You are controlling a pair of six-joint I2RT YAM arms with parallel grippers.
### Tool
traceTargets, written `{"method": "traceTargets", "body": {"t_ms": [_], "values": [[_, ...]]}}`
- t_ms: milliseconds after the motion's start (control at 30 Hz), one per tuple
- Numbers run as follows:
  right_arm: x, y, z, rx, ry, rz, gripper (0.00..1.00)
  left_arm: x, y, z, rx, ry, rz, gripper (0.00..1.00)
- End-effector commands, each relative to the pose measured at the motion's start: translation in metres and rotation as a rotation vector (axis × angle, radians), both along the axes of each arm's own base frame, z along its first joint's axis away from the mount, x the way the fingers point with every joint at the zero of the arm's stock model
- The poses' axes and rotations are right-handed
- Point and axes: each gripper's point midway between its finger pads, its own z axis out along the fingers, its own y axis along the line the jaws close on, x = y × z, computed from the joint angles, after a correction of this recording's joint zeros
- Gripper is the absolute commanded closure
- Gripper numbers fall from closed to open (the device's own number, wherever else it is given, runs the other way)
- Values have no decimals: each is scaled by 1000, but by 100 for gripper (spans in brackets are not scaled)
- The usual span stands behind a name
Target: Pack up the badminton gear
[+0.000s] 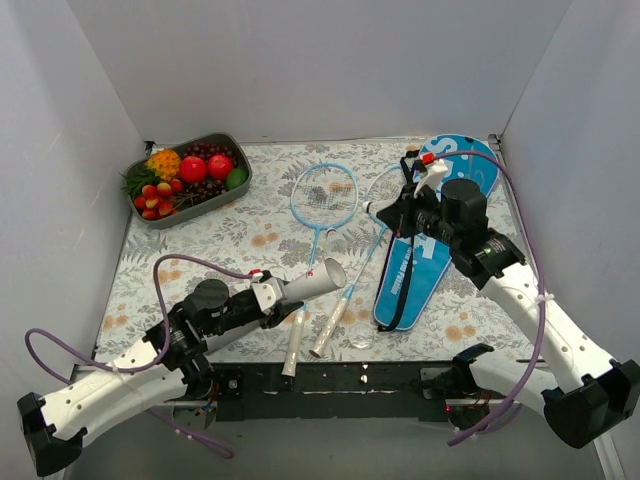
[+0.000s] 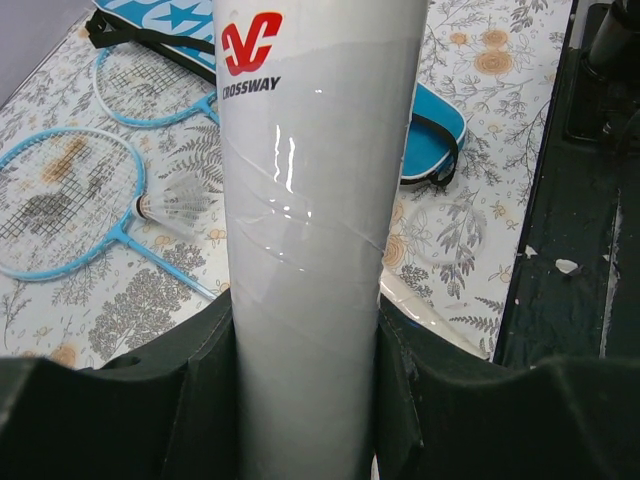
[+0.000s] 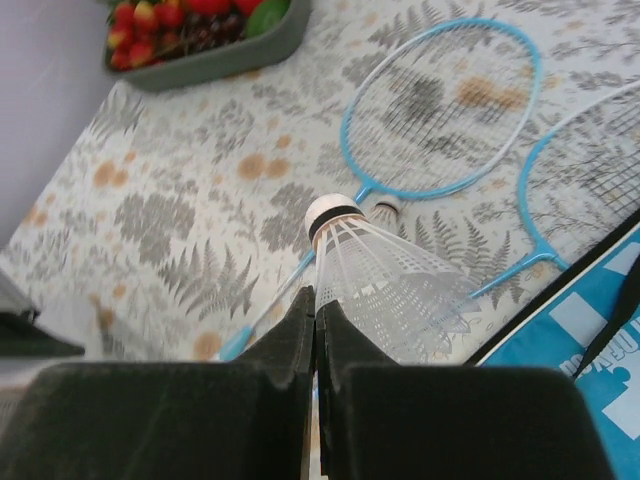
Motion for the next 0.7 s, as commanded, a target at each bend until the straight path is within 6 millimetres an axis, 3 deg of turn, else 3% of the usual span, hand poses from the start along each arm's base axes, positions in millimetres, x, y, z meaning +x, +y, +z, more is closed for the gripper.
{"method": "traceTargets", "body": {"t_ms": [0, 33, 200, 367, 467, 667], "values": [[-59, 14, 5, -118, 10, 362, 99, -2, -8, 28, -68, -43, -34, 100], [-69, 12, -2, -135, 58, 389, 99, -2, -9, 27, -64, -38, -37, 100], [-109, 20, 36, -68, -8, 573, 99, -2, -13, 28, -56, -29, -47, 100], [-141, 19, 57, -41, -42, 702, 99, 0, -14, 25, -42, -20, -45, 100], [-149, 16, 64, -44, -45, 728, 99, 0, -14, 27, -45, -20, -46, 100], [-157, 15, 57, -60, -28, 774, 99, 0, -13, 29, -50, -23, -43, 100]]}}
